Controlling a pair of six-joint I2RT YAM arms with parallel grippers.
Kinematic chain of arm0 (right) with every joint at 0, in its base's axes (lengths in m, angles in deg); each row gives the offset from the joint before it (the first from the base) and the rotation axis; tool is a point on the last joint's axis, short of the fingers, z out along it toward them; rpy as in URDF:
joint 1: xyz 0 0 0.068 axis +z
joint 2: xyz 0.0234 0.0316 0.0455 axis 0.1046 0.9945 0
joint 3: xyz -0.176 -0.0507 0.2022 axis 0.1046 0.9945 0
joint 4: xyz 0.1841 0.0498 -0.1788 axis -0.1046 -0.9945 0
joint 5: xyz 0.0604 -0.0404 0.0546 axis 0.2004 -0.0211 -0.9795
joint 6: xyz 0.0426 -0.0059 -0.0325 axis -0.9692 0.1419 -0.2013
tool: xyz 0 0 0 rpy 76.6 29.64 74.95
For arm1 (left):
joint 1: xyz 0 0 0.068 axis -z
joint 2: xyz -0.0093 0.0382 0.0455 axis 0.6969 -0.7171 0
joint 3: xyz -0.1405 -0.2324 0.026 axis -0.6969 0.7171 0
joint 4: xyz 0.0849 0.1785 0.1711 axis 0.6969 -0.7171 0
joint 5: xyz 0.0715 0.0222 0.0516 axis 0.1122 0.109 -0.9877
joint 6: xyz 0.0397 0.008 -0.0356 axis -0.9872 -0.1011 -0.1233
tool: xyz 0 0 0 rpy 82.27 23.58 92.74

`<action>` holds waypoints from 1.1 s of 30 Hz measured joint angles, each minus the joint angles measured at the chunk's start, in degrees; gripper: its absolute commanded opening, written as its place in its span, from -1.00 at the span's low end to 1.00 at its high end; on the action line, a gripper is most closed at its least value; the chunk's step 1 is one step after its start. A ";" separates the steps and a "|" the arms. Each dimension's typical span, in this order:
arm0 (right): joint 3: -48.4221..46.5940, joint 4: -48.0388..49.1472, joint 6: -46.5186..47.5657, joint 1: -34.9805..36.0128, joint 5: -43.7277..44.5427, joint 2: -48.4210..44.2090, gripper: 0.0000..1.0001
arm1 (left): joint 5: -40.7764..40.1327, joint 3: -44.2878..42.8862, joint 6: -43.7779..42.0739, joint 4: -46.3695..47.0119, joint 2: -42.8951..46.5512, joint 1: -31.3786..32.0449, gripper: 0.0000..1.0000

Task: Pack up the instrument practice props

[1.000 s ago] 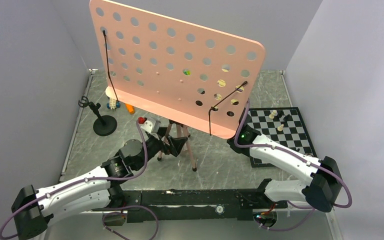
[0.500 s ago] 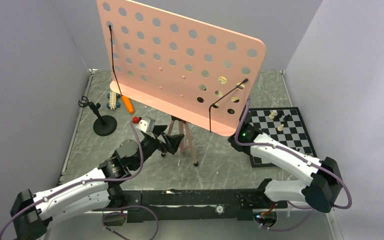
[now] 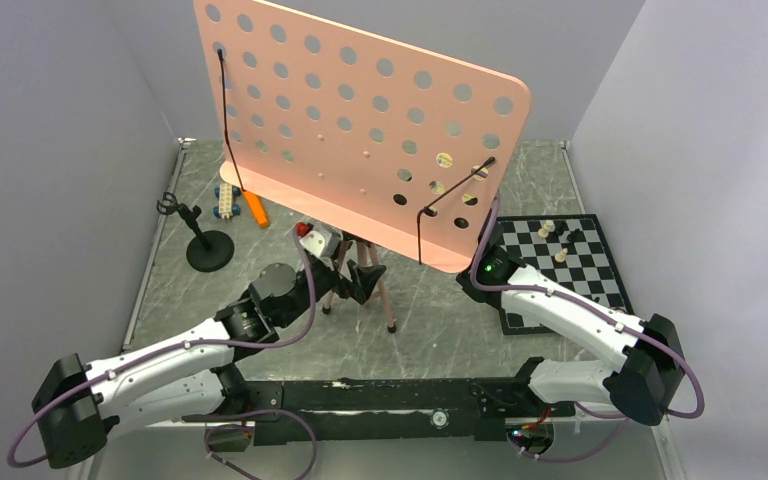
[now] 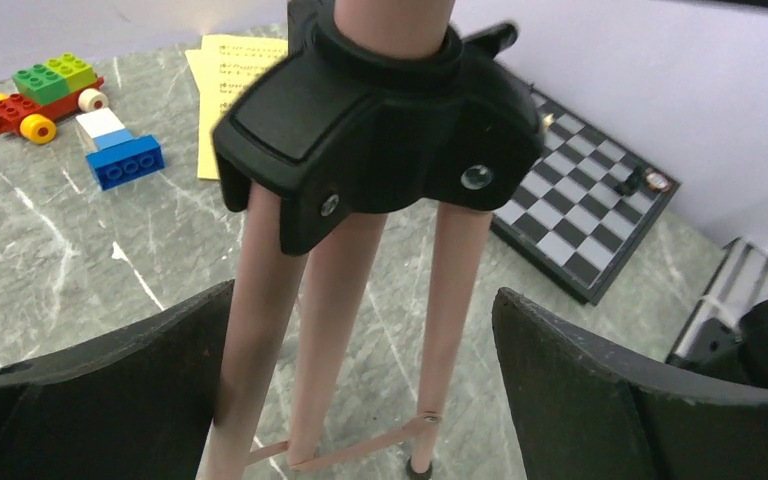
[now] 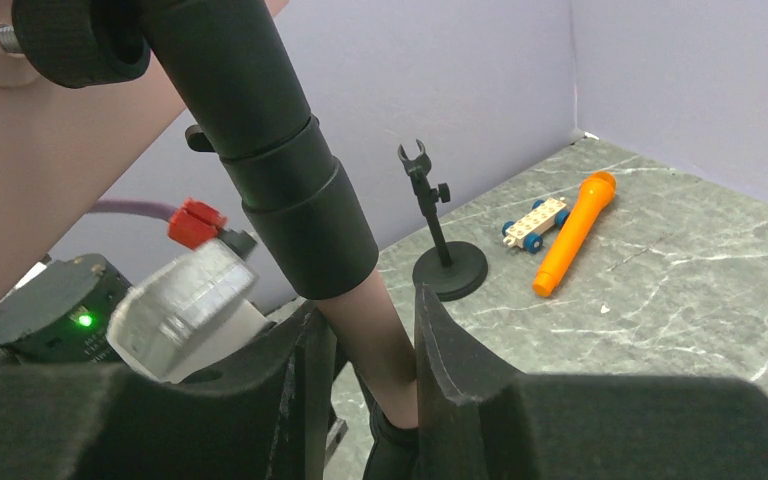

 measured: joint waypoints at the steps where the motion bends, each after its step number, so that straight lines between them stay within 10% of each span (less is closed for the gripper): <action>1: 0.00 -0.02 0.02 0.00 0.00 0.00 -1.00 | -0.15 -0.20 -0.55 -0.26 -0.92 0.02 0.99; 26: -1.20 -2.10 0.39 -0.92 -0.46 0.90 -0.93 | 0.15 -0.61 -5.20 6.25 -9.68 0.04 -1.00; 33: -1.33 -1.33 0.85 -0.83 -1.70 1.49 -0.45 | 1.57 0.07 -5.81 6.23 -8.90 -0.33 -1.00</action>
